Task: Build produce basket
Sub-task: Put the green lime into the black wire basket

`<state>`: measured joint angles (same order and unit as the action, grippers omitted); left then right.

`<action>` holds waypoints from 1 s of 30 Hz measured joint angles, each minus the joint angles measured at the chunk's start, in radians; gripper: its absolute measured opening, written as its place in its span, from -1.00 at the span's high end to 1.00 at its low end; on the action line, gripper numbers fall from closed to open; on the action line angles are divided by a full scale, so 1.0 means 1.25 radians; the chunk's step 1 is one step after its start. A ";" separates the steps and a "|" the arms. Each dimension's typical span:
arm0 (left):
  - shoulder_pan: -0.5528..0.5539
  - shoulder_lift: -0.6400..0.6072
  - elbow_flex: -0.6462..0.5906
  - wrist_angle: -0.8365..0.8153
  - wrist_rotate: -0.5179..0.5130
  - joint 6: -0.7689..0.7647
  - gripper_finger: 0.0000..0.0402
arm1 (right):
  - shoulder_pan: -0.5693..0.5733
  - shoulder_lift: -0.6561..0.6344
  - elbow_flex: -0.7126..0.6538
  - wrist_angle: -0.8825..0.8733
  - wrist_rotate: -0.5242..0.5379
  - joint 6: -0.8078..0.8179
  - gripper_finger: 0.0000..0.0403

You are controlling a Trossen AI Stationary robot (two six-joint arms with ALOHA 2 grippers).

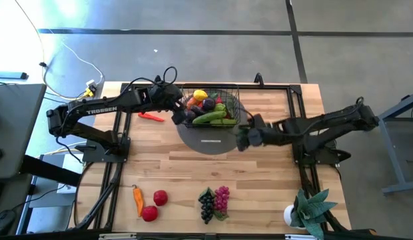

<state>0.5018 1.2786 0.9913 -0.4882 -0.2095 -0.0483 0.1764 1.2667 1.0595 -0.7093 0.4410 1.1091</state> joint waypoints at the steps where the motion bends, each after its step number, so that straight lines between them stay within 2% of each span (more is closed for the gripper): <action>1: 0.000 -0.005 0.000 -0.004 -0.007 0.000 -0.22 | -0.019 0.000 0.008 0.001 0.001 -0.037 0.15; 13: 0.002 -0.054 0.000 -0.070 -0.066 -0.024 -0.16 | -0.221 0.000 0.026 0.186 0.015 -0.488 0.15; 16: 0.002 -0.060 0.000 -0.094 -0.075 -0.055 -0.16 | -0.274 0.000 0.026 0.231 -0.022 -0.566 0.15; 23: 0.002 -0.061 0.000 -0.163 -0.077 -0.160 -0.16 | -0.376 0.053 0.026 0.290 -0.165 -0.646 0.06; 30: 0.018 -0.061 0.000 -0.255 -0.080 -0.234 -0.16 | -0.415 0.144 0.026 0.290 -0.261 -0.662 0.01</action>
<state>0.5239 1.2022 0.9916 -0.8074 -0.3099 -0.3403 -0.3418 1.4466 1.0920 -0.3466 0.1142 0.2821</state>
